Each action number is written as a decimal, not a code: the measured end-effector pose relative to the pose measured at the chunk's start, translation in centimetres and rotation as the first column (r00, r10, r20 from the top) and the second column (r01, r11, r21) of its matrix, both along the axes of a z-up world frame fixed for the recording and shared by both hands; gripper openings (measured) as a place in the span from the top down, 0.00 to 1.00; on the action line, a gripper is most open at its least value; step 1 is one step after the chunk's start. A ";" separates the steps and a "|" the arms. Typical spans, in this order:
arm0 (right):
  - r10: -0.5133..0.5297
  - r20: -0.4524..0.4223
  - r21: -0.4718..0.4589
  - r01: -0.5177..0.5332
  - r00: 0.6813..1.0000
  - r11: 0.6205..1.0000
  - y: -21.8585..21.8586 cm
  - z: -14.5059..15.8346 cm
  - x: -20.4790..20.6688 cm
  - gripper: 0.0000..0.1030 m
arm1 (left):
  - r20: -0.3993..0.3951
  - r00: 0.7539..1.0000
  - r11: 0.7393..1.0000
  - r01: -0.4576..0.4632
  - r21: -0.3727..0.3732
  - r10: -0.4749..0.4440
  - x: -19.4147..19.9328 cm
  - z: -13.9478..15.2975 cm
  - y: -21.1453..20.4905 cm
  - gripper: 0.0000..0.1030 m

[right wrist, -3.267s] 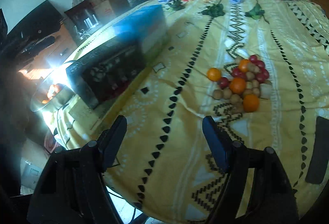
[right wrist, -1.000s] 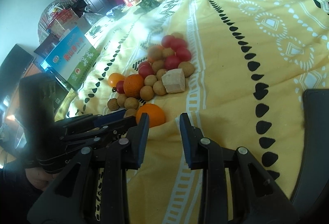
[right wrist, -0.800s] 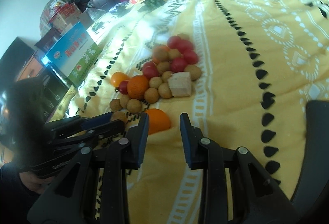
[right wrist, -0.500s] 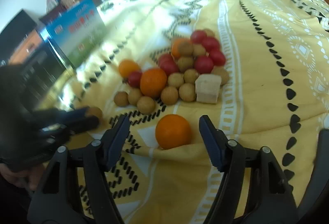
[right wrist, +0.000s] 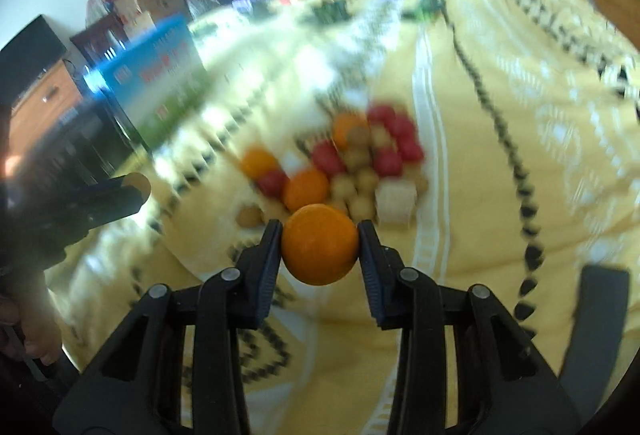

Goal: Organize fruits
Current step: 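Carry the kiwi and orange into the steel bowl and open both tools, then move both open tools back over the fruit cluster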

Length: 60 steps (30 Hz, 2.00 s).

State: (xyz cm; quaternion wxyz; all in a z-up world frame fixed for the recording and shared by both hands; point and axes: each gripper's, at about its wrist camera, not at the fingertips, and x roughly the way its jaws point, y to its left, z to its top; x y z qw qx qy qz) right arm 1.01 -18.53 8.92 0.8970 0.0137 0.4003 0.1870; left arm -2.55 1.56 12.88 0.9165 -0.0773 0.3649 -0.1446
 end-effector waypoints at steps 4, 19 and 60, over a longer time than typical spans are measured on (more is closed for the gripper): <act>0.051 0.067 0.019 -0.052 0.996 0.998 2.8 4.3 -0.4 0.63 | 0.087 0.991 0.995 -0.098 -0.017 0.099 -1.9 4.6 4.7 0.76; 0.437 0.159 0.086 -0.453 0.885 0.887 25.9 14.1 -2.9 0.63 | 0.165 0.764 0.778 -0.627 -0.032 0.623 -11.8 10.0 31.9 0.76; 0.646 0.013 0.163 -0.639 0.763 0.752 43.4 10.5 -7.2 0.30 | -0.010 0.648 0.648 -0.762 -0.014 0.762 -14.9 2.7 41.6 0.27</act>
